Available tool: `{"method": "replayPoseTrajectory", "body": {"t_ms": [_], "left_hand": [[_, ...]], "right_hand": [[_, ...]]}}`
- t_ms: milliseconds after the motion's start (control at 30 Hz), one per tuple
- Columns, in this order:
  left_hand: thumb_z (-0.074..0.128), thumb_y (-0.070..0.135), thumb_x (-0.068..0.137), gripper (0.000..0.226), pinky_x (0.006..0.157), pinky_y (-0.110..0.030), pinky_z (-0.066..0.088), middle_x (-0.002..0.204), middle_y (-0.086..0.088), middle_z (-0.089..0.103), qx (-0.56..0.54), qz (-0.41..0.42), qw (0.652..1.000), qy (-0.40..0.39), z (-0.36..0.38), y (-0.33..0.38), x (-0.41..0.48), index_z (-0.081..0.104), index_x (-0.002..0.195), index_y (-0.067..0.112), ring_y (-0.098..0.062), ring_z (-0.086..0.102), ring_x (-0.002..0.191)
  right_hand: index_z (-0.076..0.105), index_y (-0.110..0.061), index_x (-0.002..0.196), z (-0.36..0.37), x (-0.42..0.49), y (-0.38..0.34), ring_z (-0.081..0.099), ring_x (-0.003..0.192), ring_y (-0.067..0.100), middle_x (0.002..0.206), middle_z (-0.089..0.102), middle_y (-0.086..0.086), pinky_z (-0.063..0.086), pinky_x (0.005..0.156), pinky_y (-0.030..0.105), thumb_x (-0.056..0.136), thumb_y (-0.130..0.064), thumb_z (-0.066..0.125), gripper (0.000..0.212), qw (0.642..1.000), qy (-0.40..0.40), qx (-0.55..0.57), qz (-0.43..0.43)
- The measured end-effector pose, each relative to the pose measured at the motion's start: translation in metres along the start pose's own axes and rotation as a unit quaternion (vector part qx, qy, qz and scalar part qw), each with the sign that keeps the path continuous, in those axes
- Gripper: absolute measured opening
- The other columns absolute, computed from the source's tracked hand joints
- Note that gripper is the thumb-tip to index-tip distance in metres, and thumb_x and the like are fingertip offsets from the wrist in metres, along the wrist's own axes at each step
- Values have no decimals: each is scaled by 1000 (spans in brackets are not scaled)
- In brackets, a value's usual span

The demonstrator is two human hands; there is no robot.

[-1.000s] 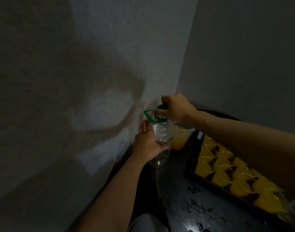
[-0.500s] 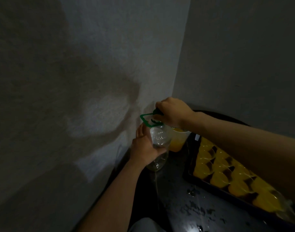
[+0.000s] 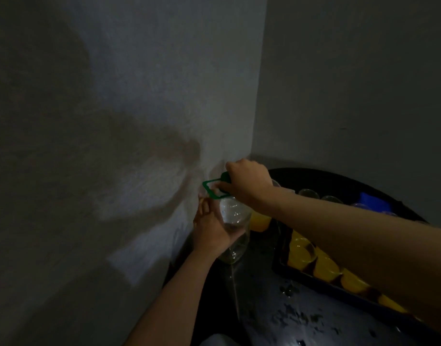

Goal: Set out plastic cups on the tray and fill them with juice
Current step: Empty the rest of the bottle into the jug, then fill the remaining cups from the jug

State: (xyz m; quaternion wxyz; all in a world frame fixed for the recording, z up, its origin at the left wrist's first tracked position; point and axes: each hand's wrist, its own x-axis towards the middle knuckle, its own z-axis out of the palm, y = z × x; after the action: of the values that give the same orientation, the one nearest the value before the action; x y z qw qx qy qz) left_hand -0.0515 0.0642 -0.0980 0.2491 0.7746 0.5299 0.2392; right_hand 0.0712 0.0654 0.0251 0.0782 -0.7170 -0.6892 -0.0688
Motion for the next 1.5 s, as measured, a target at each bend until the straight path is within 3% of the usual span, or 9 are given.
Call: {"method": "replayPoseTrajectory", "body": {"t_ms": [200,333,500,733,900,1167,1267,1400,1500], "left_hand": [[87,59,63,143,127,-41,11,169,-10,-5,-1,-35,999,-6,8,9,-14,-16,157,24,-25,-1,156],[86,57,67,145,127,-42,0,168,-16,-12,17,-45,999,10,7,12,-20,-14,158,6,-29,-12,156],[81,64,70,141,124,-41,6,169,1,-17,-43,-69,995,56,0,16,-55,-21,158,23,-21,-8,155],[28,77,70,108,122,-35,9,168,8,-4,-11,-10,996,82,13,36,-116,-10,159,29,-12,3,153],[31,84,81,98,123,-32,11,167,15,-11,-54,48,997,-17,41,58,-120,-13,157,40,0,-7,150],[43,54,102,81,124,-37,13,169,11,-7,-204,-6,973,-113,74,99,-68,-12,158,38,-10,6,154],[40,59,101,82,125,-39,10,169,9,-10,-251,-31,961,-114,87,106,-51,-14,158,34,-7,1,152],[35,83,81,102,127,-48,9,169,11,-13,-303,-66,948,-72,102,107,-29,-19,157,40,-11,-5,155],[38,75,82,102,127,-47,8,169,8,-12,-335,-90,935,-70,112,105,-17,-20,157,37,-14,-2,155]], "right_hand": [[59,-23,105,2,-1,7,64,81,18,95,65,-3,57,72,39,82,-73,58,55,997,-28,69,17],[56,-24,123,-1,-8,13,65,94,19,110,67,0,57,81,40,84,-66,63,57,990,-66,125,10],[42,-26,145,-14,-18,28,62,111,27,127,63,5,51,84,38,81,-67,67,80,992,-58,111,-9],[41,-30,147,-17,-30,67,62,115,26,129,63,4,55,88,46,73,-85,52,93,995,-25,92,-5],[41,-32,146,-11,-40,92,61,115,23,132,62,1,56,87,44,69,-94,40,99,994,-14,110,15],[46,-26,145,11,-47,130,65,110,22,124,67,5,56,89,42,79,-86,25,91,970,-12,223,101],[38,-21,150,26,-43,145,63,115,25,131,63,12,51,97,44,79,-86,21,98,939,-45,311,138],[38,-15,150,47,-34,159,58,122,28,138,57,14,46,99,38,101,-60,26,67,916,-62,357,170],[47,-14,140,66,-27,166,62,107,21,131,61,12,46,80,27,104,-54,28,58,895,-56,400,191]]}}
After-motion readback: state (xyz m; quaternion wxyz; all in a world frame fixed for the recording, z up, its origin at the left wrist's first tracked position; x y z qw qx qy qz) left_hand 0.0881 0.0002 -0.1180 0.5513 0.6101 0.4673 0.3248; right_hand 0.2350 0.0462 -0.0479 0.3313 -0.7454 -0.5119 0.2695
